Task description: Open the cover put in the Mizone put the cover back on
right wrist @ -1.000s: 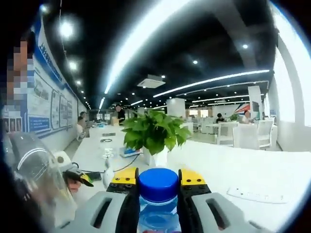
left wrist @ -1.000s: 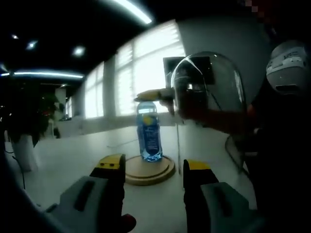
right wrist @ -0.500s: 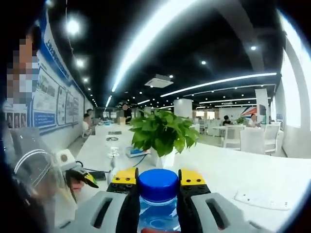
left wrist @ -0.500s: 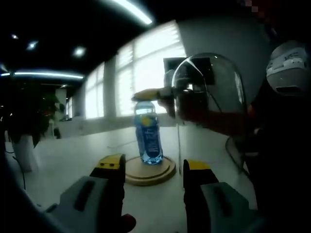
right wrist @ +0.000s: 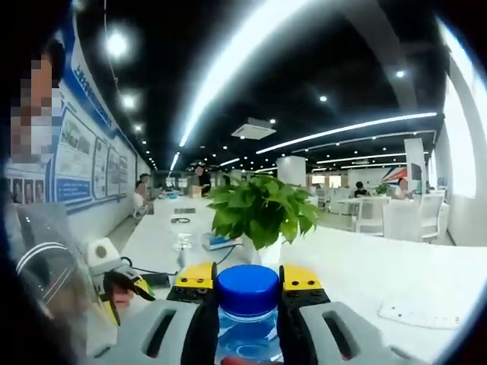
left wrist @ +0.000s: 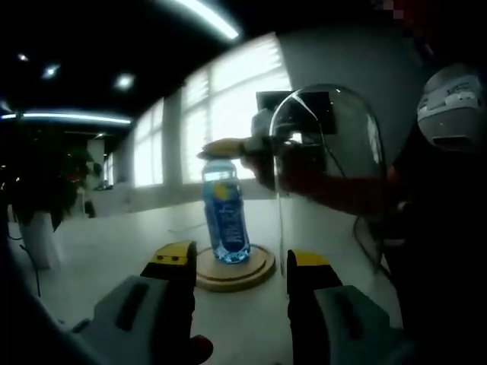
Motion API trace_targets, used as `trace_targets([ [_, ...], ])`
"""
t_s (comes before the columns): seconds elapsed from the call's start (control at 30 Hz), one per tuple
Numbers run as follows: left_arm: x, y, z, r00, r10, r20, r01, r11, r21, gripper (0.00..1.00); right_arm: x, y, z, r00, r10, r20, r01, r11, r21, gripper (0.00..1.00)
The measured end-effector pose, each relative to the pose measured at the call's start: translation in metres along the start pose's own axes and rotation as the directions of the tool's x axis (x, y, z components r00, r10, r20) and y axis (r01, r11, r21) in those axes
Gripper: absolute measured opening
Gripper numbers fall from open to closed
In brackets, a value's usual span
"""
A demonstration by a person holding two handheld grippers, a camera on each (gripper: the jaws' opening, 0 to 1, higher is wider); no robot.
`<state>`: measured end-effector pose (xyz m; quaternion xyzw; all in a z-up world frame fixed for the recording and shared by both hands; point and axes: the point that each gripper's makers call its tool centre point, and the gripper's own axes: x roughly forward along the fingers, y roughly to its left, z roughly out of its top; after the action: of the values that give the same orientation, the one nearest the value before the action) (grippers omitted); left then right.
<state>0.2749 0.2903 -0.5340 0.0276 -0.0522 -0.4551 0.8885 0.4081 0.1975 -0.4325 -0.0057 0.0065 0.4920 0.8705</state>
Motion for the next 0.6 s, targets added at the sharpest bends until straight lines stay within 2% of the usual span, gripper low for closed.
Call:
trace_targets([
  [0.33, -0.0004, 0.0001, 0.0011, 1.0, -0.001, 0.004, 0.001, 1.0, -0.001, 0.39, 0.0017, -0.0023, 0.0004, 0.999, -0.04, -0.003, 0.04, 0.999, 0.034, 0.21],
  [0.47, -0.0005, 0.0003, 0.0007, 1.0, 0.0, 0.002, 0.0, 1.0, 0.002, 0.39, -0.0006, -0.007, 0.0, 0.999, -0.045, 0.022, 0.044, 0.998, 0.045, 0.21],
  [0.6, -0.0006, 0.0003, 0.0009, 1.0, -0.001, 0.003, 0.001, 1.0, 0.001, 0.39, -0.0074, 0.0007, 0.0001, 0.999, -0.018, 0.05, 0.018, 1.0, 0.005, 0.22],
])
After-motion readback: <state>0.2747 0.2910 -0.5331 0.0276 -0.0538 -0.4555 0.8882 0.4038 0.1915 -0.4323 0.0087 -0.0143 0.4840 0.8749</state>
